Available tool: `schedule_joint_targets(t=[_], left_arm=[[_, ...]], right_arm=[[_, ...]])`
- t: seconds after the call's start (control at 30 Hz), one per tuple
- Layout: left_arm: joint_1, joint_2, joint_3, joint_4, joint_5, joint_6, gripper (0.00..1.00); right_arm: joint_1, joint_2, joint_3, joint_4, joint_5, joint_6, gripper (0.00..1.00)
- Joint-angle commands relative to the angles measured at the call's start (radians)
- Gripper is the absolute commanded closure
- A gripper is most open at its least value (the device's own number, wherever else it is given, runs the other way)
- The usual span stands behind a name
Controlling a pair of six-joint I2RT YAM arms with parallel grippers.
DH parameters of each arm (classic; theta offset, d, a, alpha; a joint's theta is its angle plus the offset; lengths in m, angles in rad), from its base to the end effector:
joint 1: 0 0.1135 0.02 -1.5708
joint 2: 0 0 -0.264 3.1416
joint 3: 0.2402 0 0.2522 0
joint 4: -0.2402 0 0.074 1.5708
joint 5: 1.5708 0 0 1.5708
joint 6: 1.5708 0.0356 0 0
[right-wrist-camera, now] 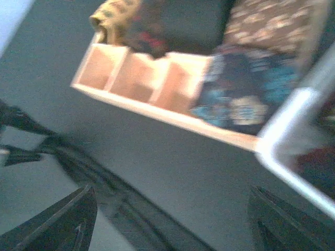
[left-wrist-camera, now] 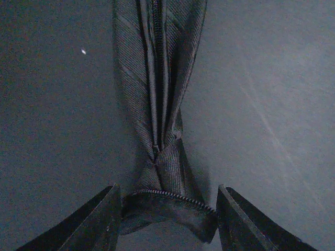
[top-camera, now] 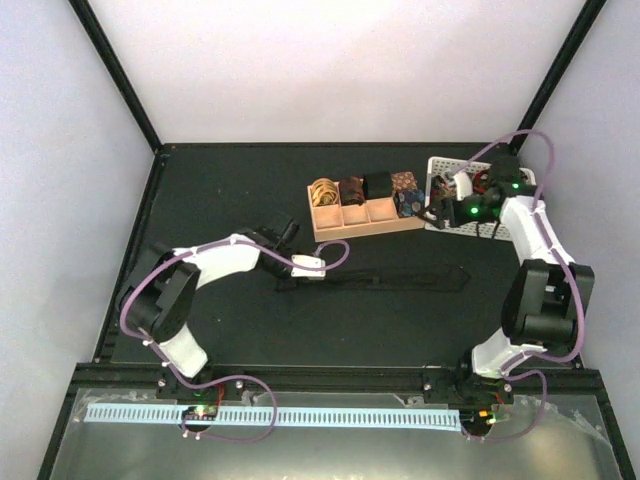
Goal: Roll the ties
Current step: Adjust the tie at the center of the board.
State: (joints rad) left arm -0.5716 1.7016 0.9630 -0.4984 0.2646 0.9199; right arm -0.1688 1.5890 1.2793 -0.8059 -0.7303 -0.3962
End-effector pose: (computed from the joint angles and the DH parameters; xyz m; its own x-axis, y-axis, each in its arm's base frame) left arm 0.2569 -0.1763 0.1523 -0.0087 0.9186 -0.3951 0.9922 0.0571 0.1109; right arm 0.3200 -0.0304 0.2697 -0.7535 -0.1632 -0.6368 -0.4929 0.7812 0.3831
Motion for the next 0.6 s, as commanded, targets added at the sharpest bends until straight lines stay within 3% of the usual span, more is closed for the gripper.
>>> schedule_joint_targets(t=[0.0,0.1,0.23,0.3,0.47,0.57], left_arm=[[0.0,-0.119,-0.085,0.009,-0.003,0.007,0.49],[0.008,-0.173,-0.138,0.059,-0.008,-0.004,0.48],[0.024,-0.199,-0.138,0.045,0.03,-0.031,0.29],[0.031,-0.198,-0.129,0.033,0.052,-0.04,0.25],[0.045,-0.131,-0.103,0.014,0.079,-0.07,0.25],[0.062,-0.096,-0.087,0.002,0.108,-0.089,0.27]], right_arm=[[0.123,0.022,-0.064,0.003,-0.181,0.143,0.23],[0.22,0.052,-0.109,0.039,-0.202,0.186,0.31],[0.333,0.092,-0.149,0.126,-0.221,0.262,0.51],[0.386,0.117,-0.165,0.181,-0.221,0.308,0.61],[0.511,0.181,-0.175,0.291,-0.219,0.409,0.79],[0.572,0.215,-0.181,0.35,-0.202,0.448,0.85]])
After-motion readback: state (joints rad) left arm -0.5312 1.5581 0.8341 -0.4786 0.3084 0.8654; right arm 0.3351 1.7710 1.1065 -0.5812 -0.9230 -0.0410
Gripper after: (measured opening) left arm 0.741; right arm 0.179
